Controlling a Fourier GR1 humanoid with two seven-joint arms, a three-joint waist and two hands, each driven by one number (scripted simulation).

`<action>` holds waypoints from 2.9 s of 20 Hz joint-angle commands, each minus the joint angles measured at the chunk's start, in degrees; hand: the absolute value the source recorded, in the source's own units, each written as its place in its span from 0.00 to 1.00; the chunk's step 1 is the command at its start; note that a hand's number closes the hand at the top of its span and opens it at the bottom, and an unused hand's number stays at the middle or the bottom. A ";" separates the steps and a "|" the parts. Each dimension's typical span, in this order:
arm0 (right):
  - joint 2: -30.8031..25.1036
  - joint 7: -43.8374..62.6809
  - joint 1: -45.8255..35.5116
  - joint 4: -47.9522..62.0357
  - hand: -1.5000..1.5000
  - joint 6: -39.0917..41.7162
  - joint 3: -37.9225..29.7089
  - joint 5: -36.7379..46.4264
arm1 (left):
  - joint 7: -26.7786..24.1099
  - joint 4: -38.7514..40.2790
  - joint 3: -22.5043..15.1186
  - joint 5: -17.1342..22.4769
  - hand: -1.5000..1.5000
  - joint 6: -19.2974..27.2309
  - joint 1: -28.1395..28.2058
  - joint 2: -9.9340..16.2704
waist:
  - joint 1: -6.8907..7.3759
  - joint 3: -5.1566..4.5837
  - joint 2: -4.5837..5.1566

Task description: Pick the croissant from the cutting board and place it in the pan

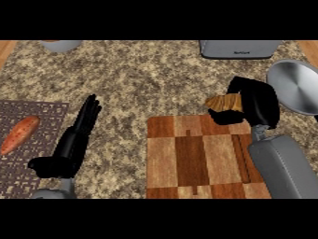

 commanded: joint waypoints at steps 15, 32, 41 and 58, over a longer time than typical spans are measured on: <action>-5.69 -8.60 -5.04 10.27 1.00 -14.31 -23.63 -12.68 | 1.13 0.13 -0.64 -1.46 0.50 0.53 -1.04 -1.98 | 0.66 0.08 0.36; -19.77 -39.22 -18.91 52.61 1.00 -36.65 -39.91 -20.10 | 0.55 -1.04 -1.66 -2.42 0.50 -0.73 -1.41 -1.74 | 3.51 0.33 1.43; -26.33 -36.40 -17.23 66.19 0.00 -19.71 -37.48 -17.45 | 0.21 -0.61 -1.91 -2.07 0.50 -0.62 -3.54 -3.07 | 5.20 0.44 2.94; -27.40 -51.91 -22.39 65.96 0.00 -8.72 -52.79 -34.09 | -0.08 0.07 -3.52 -2.83 0.50 0.51 -1.48 -4.42 | 3.58 0.59 1.89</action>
